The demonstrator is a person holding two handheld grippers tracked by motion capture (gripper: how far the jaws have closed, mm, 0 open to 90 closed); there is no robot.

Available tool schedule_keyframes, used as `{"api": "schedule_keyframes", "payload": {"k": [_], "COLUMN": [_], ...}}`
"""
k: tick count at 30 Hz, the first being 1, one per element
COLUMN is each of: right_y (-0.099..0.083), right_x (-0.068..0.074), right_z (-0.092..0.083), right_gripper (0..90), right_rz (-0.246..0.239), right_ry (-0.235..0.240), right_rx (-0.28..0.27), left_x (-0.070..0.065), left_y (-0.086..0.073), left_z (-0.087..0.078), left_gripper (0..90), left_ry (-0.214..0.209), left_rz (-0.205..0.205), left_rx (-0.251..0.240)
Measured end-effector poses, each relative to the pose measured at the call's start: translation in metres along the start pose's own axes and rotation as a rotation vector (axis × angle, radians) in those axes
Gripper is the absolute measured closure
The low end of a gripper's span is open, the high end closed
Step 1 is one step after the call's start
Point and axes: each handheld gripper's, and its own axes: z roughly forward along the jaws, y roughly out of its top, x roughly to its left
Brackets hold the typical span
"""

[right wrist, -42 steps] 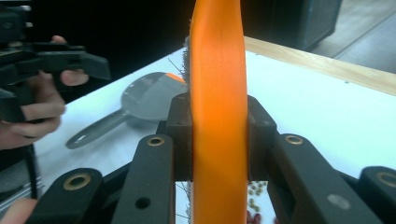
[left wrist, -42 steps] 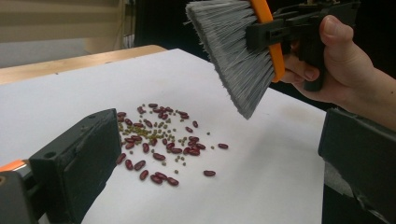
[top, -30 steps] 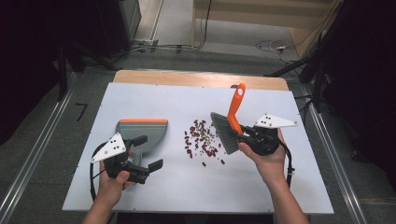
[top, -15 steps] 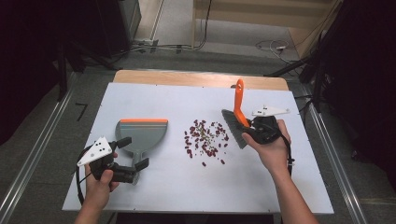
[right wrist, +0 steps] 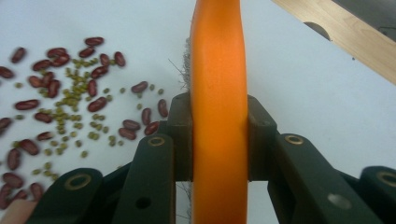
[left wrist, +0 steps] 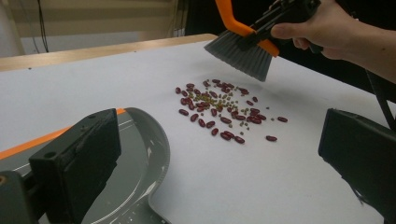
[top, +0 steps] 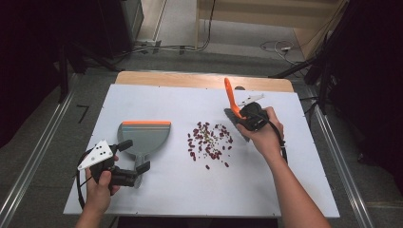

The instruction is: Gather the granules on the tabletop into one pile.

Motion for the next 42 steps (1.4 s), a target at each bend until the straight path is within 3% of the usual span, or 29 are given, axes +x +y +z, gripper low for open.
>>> {"api": "schedule_keyframes", "payload": {"k": [2, 4, 11, 15, 21, 29, 38, 42], "right_y": [0.004, 0.008, 0.017, 0.021, 0.022, 0.017, 0.013, 0.015], "right_x": [0.005, 0.009, 0.025, 0.036, 0.045, 0.052, 0.065, 0.062], "right_z": [0.005, 0.010, 0.028, 0.035, 0.034, 0.025, 0.015, 0.010], "right_gripper": [68.4, 68.4, 68.3, 68.5, 68.8, 68.8, 68.8, 68.8], "right_rz": [-0.037, -0.055, -0.117, -0.138, -0.133, -0.159, -0.224, -0.206], "right_ry": [-0.057, -0.080, -0.107, -0.071, -0.008, 0.048, 0.107, 0.134], "right_rx": [0.031, 0.043, 0.100, 0.132, 0.158, 0.157, 0.165, 0.141], "left_x": [0.000, 0.000, -0.003, -0.003, -0.004, -0.004, -0.005, -0.004], "left_y": [-0.001, -0.001, 0.001, 0.001, 0.001, 0.001, 0.000, 0.000], "left_z": [0.000, 0.001, 0.002, 0.002, 0.002, 0.003, 0.004, 0.004], "left_gripper": [0.0, 0.0, 0.0, 0.0, 0.0, 0.0, 0.0, 0.0], "left_ry": [0.001, -0.004, -0.021, -0.026, -0.022, -0.019, -0.018, -0.020], "left_rz": [0.009, 0.006, 0.008, 0.005, 0.007, 0.009, 0.015, 0.011], "left_rx": [0.009, 0.008, -0.005, -0.011, -0.011, -0.003, 0.006, 0.002]}}
